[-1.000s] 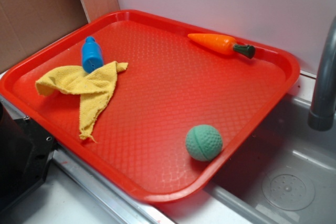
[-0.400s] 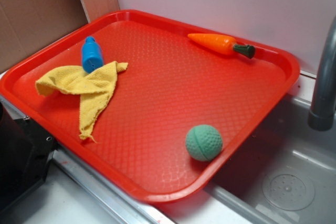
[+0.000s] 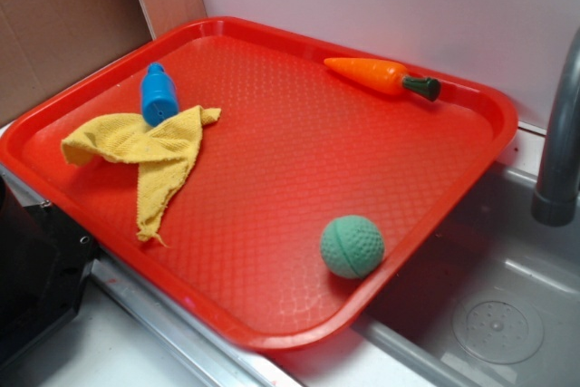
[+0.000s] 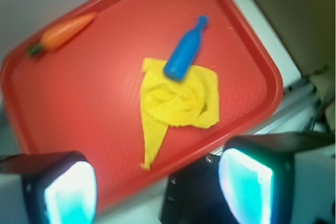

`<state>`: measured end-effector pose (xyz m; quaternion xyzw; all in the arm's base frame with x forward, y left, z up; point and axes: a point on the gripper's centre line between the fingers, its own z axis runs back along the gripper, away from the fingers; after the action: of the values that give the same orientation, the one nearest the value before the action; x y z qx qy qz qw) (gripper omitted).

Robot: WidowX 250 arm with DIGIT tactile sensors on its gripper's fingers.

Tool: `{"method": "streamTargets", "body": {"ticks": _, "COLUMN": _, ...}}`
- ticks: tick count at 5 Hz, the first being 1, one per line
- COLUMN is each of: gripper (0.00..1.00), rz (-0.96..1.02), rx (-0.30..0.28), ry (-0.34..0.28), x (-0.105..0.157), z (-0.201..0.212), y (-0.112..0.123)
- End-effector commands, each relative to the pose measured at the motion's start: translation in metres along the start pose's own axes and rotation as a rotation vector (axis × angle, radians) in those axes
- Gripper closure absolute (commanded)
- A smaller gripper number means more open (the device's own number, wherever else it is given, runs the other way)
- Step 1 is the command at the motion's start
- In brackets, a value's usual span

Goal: Grab the blue bottle.

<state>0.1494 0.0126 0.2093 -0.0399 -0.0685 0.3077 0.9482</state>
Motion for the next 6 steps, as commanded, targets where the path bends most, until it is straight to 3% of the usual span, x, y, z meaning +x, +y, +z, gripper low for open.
{"method": "streamTargets", "body": {"ticks": 1, "gripper": 0.0, "rz": 0.286, "rx": 0.044, "ry": -0.06, "x": 0.034, "z": -0.039, "y": 0.013}}
{"method": "streamTargets", "body": {"ticks": 3, "gripper": 0.0, "rz": 0.441, "rx": 0.086, "ry": -0.091, "x": 0.061, "z": -0.094, "y": 0.022}}
{"method": "streamTargets", "body": {"ticks": 5, "gripper": 0.0, "rz": 0.517, "rx": 0.166, "ry": -0.145, "x": 0.077, "z": -0.14, "y": 0.027}}
{"method": "streamTargets", "body": {"ticks": 6, "gripper": 0.0, "rz": 0.515, "rx": 0.208, "ry": -0.118, "x": 0.08, "z": -0.159, "y": 0.032}}
